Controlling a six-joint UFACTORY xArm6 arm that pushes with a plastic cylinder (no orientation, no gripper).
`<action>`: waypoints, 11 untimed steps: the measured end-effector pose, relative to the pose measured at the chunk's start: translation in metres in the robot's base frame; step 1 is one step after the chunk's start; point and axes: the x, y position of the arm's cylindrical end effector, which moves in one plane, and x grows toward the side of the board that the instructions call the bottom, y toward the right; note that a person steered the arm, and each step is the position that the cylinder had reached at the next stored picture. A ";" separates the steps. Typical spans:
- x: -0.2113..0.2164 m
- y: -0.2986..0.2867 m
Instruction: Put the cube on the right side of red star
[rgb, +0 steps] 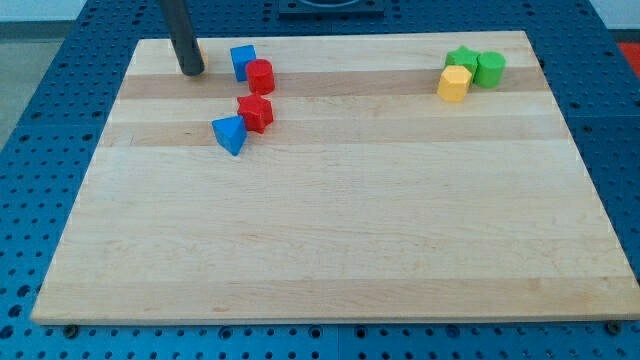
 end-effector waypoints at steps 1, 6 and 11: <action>0.000 0.030; -0.030 0.136; 0.004 0.238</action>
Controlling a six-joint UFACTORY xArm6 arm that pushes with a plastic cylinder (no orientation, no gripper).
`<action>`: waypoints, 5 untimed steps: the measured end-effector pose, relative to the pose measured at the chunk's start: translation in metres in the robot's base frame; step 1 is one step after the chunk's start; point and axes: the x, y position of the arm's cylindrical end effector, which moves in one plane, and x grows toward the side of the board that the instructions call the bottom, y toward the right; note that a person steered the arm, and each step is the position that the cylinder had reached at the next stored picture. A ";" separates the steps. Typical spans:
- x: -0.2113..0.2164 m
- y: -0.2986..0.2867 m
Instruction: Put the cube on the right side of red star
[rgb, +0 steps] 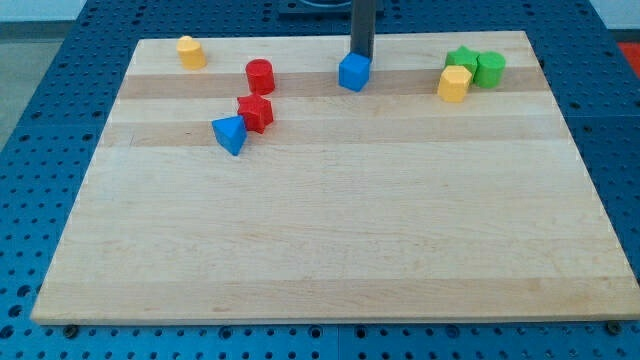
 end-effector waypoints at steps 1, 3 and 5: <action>0.049 0.000; 0.116 -0.024; 0.124 -0.063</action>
